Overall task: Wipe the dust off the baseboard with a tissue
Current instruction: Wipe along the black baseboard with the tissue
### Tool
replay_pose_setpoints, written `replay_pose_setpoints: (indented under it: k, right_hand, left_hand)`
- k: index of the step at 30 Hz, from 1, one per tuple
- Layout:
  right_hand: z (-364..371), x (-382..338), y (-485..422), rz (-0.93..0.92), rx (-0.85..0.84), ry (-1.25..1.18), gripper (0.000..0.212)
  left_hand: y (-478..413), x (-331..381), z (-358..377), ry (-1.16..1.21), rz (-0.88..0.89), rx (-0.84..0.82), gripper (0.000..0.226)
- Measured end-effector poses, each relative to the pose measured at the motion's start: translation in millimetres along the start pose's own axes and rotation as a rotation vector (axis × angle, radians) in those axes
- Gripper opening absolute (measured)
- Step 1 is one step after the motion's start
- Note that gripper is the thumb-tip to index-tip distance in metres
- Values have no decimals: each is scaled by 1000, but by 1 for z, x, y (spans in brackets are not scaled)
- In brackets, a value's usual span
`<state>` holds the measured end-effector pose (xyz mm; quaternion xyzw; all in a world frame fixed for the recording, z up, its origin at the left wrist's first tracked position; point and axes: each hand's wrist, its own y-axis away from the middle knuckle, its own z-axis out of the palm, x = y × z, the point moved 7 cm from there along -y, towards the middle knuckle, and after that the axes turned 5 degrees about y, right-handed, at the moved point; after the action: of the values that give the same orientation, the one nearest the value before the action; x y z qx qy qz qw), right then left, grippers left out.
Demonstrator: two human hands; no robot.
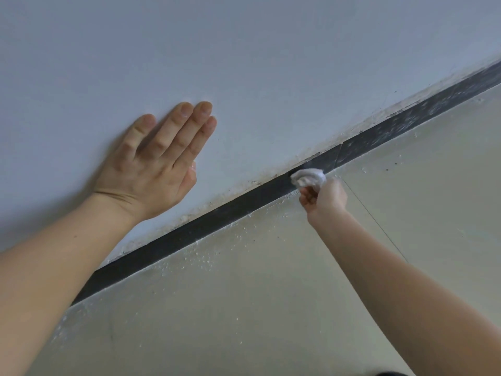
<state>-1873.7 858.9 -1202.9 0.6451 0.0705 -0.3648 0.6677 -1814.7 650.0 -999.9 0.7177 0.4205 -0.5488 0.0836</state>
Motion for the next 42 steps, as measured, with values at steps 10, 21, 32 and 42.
replay_pose_setpoints:
  k: [10, 21, 32, 42]
  right_hand:
    - [59, 25, 13, 73, -346, 435, 28]
    - [11, 2, -7, -110, -320, 219, 28]
    - [99, 144, 69, 425, -614, 276, 24]
    - [38, 65, 28, 302, -382, -341, 29]
  left_hand:
    - [0, 0, -1, 52, -1, -41, 69]
    - [-3, 1, -9, 136, -50, -110, 70]
    - [-43, 19, -8, 190, 26, -181, 70]
    - [-44, 20, -6, 102, 40, -157, 70]
